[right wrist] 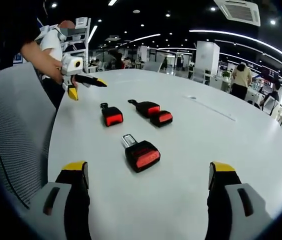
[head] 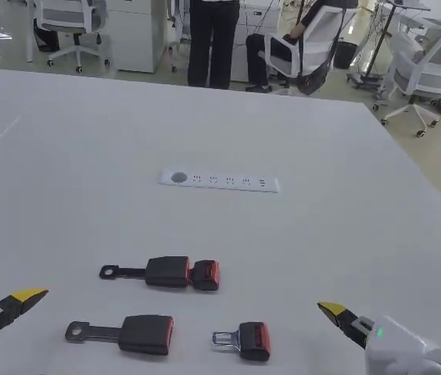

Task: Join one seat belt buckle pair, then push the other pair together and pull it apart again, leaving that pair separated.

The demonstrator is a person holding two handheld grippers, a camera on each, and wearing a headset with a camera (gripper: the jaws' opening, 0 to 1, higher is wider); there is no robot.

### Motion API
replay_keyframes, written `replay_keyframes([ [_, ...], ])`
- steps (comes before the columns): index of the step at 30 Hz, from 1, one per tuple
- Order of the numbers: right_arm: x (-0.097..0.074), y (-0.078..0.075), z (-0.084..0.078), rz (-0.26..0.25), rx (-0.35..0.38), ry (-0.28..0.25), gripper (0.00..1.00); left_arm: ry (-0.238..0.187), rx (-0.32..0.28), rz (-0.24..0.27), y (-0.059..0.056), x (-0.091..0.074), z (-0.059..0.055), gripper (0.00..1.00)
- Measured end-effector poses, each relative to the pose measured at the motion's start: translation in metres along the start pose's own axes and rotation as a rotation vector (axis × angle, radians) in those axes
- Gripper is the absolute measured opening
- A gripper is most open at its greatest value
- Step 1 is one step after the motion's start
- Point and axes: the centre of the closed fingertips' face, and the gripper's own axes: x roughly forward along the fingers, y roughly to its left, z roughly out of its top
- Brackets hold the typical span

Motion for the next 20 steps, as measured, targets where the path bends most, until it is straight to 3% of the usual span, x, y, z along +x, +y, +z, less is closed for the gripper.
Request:
replay_keyframes([
  [1,0.0003,0.0011,0.0074,-0.003,0.006,-0.053,1.0,-0.001,0.001,0.0,0.0,0.0,-0.0004,1.0],
  [5,-0.0028,0.0027,0.0125,-0.016,0.006,-0.102,1.0,-0.002,-0.01,0.004,0.0002,-0.0015,-0.0013,1.0],
  [13,-0.009,0.0007,0.0129,-0.038,0.047,-0.164,1.0,-0.038,-0.016,0.016,0.0015,-0.0019,0.0043,1.0],
  [20,-0.0095,0.0029,0.0077,-0.041,0.046,-0.157,1.0,-0.036,-0.022,0.007,-0.0018,0.0019,0.0027,1.0],
])
